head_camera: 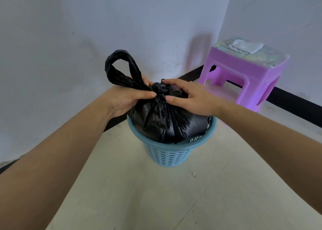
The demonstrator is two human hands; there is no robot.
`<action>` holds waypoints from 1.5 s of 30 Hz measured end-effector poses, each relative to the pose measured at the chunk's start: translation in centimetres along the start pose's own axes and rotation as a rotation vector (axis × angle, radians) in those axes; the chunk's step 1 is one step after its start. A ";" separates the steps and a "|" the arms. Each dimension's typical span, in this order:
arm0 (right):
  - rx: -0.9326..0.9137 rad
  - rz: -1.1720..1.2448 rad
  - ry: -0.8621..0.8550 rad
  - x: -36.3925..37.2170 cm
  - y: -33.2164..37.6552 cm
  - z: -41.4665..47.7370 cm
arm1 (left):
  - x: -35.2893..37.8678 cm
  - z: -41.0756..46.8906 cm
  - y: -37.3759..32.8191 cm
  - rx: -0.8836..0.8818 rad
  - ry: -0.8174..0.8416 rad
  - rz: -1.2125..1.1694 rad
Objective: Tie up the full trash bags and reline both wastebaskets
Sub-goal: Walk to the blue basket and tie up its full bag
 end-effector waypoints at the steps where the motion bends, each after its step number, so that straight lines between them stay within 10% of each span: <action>1: -0.013 0.011 -0.019 0.0 0.1 -0.1 | 0.0 0.0 -0.1 0.000 -0.004 0.002; 8: -0.089 0.068 -0.289 -1.3 -0.2 0.4 | -0.1 -0.2 0.0 -0.022 0.011 0.004; 16: -0.023 0.246 -0.021 1.0 -0.9 0.3 | -0.3 0.0 1.1 -0.043 0.016 0.035; 30: 0.067 0.652 -0.314 2.6 -1.9 0.5 | -1.3 -0.3 0.5 0.242 -0.666 0.122; 45: -0.107 0.145 -0.533 2.0 -1.3 0.1 | 0.3 0.7 3.7 -0.194 -0.298 -0.472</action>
Point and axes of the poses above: each hand's wrist, its own z-axis towards the middle knuckle, its own x-axis out of the palm, y = z × x, the point moved 7 cm from there along z, towards the middle knuckle, and after that the axes turned 5 degrees about -x, right-handed, at the moved point
